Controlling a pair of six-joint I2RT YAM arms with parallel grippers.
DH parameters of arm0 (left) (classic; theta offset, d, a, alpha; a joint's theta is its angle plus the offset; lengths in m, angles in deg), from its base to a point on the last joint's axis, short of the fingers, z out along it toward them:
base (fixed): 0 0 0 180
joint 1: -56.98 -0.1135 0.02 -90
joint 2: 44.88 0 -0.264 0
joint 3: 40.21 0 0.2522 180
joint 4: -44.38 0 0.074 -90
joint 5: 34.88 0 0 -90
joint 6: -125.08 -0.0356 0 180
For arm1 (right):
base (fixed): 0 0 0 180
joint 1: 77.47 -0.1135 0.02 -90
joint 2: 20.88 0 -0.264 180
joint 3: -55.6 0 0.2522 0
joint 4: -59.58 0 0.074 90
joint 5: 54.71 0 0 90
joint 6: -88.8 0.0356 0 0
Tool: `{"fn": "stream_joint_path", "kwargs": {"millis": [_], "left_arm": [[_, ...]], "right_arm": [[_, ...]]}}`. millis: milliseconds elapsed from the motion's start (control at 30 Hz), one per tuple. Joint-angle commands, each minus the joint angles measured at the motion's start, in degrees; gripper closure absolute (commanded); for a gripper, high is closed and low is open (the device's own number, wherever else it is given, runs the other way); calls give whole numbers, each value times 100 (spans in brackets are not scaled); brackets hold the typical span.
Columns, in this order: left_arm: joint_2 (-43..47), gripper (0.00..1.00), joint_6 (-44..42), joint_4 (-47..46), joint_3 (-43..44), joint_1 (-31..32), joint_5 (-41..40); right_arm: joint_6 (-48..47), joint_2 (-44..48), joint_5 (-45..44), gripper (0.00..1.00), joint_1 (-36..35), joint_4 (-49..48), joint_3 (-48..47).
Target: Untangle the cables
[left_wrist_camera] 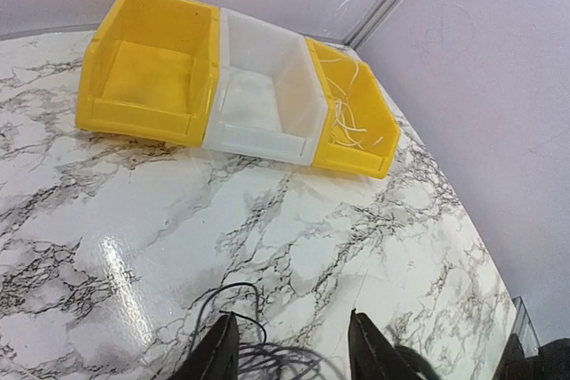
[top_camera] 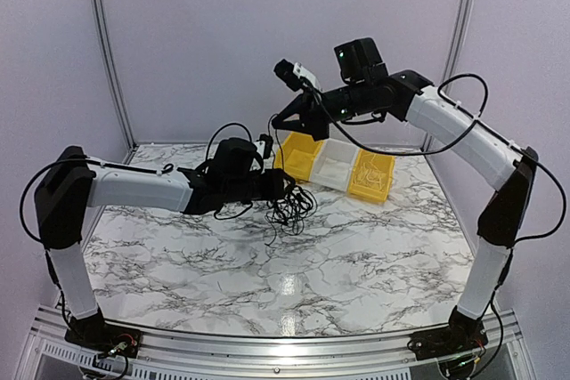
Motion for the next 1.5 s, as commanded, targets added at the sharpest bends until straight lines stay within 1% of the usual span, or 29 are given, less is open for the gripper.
{"fn": "stream_joint_path", "kwargs": {"millis": [0, 100, 267, 433, 467, 533, 600, 700, 767, 900, 1067, 1233, 1467], "left_arm": [[-572, 59, 320, -477, 32, 10, -343], [-905, 64, 470, -538, -165, 9, -171], [-1045, 70, 606, -604, -757, 9, -14], [-823, 74, 559, -616, -1391, 7, 141], [-753, 74, 558, -616, -1501, 7, 144], [-573, 73, 542, -616, -1694, 8, 159], [-310, 69, 536, -616, -1899, 20, 156], [278, 63, 497, -607, -2247, 18, 48], [657, 60, 477, -599, -2452, 16, -84], [1294, 58, 482, -495, -2795, 21, -343], [1804, 55, 500, -274, -2956, 17, -480], [2120, 54, 473, -58, -2983, 16, -633], [2322, 53, 485, 167, -3023, 17, -738]], "right_arm": [[692, -40, 432, 100, -36, 325, -1435], [1145, -3, 380, 100, -25, 137, -2273], [1695, 419, -22, 100, 123, -740, -2276], [2569, 425, -25, 100, 520, -1346, -2469], [2592, 411, -56, 100, 585, -1386, -2511], [2414, 422, -221, 100, 659, -1319, -2479], [2050, 475, -359, 100, 797, -1240, -2261], [1746, 696, -528, 100, 1094, -1401, -1504], [1564, 828, -629, 100, 1240, -1554, -1026], [1402, 902, -760, 100, 1513, -1795, -325], [1267, 774, -785, 100, 1837, -1969, 281], [1023, 490, -860, 100, 2069, -2038, 526], [829, 80, -998, 100, 2214, -2184, 671]]}}
